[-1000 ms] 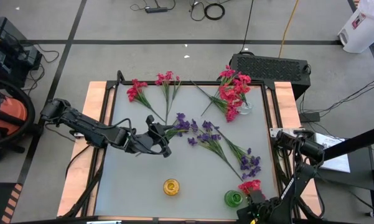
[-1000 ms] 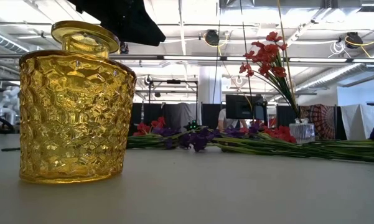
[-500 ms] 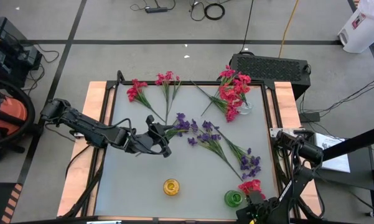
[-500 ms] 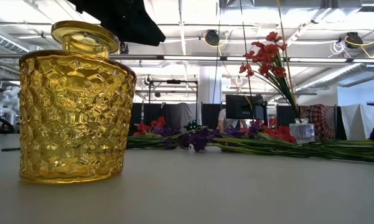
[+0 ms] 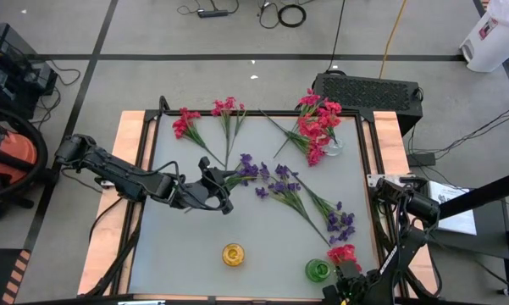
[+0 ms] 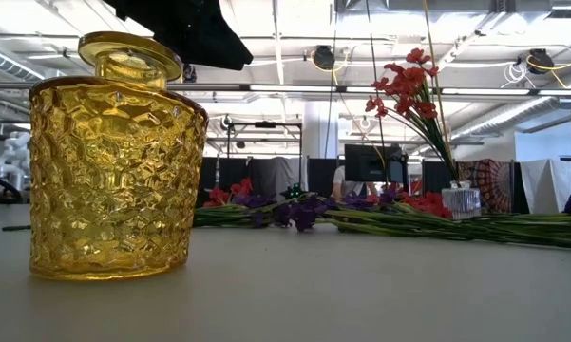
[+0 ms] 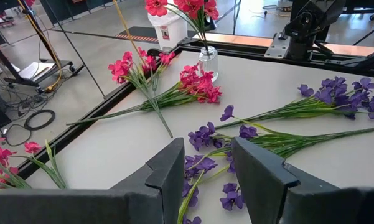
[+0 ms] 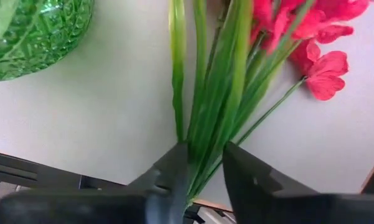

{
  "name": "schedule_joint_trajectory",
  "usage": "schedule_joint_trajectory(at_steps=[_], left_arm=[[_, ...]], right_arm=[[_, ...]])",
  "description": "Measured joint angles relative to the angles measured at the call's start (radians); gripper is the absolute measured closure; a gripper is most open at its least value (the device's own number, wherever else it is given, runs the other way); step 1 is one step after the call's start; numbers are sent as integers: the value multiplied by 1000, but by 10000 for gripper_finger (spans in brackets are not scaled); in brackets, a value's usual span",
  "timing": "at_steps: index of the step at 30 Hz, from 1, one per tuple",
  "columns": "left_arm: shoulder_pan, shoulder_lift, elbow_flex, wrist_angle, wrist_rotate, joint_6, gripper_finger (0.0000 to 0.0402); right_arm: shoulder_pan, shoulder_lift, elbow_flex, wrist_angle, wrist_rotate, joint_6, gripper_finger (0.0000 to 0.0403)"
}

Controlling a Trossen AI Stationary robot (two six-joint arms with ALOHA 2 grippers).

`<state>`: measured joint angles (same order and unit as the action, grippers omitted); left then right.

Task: Sort flowers into vase by color
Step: Put the bottom red flower into the transparent vase

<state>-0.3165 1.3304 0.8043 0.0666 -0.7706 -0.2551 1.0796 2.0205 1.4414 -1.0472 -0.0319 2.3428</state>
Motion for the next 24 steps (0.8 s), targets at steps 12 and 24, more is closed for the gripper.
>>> schedule_joint_trajectory(at_steps=[12,24], left_arm=[[0,0,0,0,0,0,258],[0,0,0,0,0,0,258]], right_arm=[[0,0,0,0,0,2,398],[0,-4,2,-56,5,-29,402]])
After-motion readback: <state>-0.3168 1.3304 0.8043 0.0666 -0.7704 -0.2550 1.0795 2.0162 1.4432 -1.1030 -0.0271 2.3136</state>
